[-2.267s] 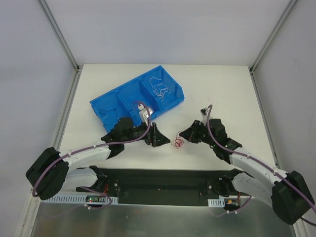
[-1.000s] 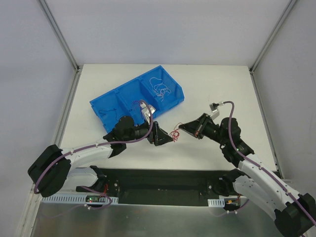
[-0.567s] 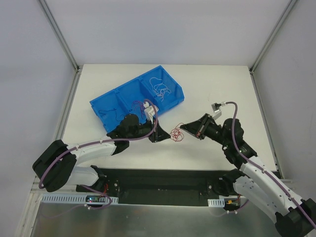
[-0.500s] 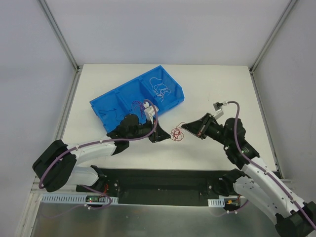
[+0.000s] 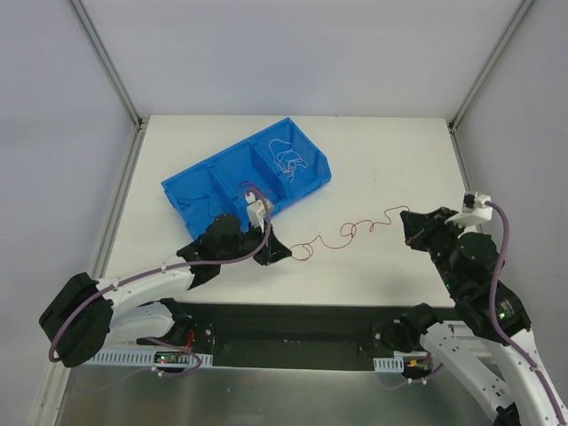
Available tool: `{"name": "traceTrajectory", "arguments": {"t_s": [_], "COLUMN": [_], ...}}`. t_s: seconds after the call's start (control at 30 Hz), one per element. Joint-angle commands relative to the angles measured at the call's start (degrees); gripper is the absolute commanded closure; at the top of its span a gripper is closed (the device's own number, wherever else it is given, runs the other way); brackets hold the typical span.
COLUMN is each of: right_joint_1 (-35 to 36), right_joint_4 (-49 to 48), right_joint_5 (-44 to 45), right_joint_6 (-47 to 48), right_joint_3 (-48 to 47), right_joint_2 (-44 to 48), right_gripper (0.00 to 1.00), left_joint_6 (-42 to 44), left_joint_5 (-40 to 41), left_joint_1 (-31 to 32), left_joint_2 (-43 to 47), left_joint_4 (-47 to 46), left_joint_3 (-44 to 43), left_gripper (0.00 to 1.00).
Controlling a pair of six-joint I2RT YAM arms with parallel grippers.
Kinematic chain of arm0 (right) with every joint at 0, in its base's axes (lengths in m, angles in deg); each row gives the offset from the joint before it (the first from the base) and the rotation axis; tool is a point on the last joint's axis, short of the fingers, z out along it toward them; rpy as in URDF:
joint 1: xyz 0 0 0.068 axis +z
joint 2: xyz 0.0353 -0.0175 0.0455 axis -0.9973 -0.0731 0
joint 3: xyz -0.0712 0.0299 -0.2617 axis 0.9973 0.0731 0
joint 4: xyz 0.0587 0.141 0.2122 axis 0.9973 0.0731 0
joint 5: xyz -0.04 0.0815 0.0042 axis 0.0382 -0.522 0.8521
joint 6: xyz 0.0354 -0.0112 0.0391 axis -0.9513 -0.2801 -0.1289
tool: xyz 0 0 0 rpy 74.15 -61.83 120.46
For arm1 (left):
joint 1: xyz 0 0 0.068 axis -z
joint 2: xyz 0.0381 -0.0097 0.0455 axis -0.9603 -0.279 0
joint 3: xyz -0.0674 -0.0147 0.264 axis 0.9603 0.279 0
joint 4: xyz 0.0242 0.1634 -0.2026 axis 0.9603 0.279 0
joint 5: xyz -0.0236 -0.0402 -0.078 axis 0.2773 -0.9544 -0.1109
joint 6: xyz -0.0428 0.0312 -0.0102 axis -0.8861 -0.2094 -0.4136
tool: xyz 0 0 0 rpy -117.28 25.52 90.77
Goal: Untangle the cables
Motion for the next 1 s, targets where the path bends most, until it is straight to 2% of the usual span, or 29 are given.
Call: {"name": "traceTrajectory", "arguments": {"t_s": [0.0, 0.2, 0.37, 0.63, 0.97], "right_joint_1": [-0.11, -0.20, -0.11, -0.11, -0.11], "right_joint_4": [9.95, 14.78, 18.21, 19.27, 20.24], "right_joint_5": [15.17, 25.90, 35.21, 42.87, 48.68], "right_joint_6": [8.39, 9.10, 8.31, 8.22, 8.04], "right_joint_3": [-1.04, -1.92, -2.62, -2.36, -3.15], "right_joint_2": [-0.31, -0.05, 4.07, 11.99, 15.77], "right_gripper": [1.00, 1.00, 1.00, 1.00, 0.99], "left_joint_6": [3.86, 6.14, 4.66, 2.81, 2.63], "left_joint_5": [5.93, 16.29, 23.50, 25.19, 23.52], "left_joint_1": [0.38, 0.29, -0.93, -4.62, -6.65], "left_joint_2": [5.83, 12.69, 17.88, 26.58, 26.68], "left_joint_4": [6.12, 16.76, 23.27, 27.58, 30.30], "left_joint_3": [0.34, -0.28, 1.21, 4.82, 4.64], "left_gripper": [1.00, 1.00, 1.00, 1.00, 1.00]}}
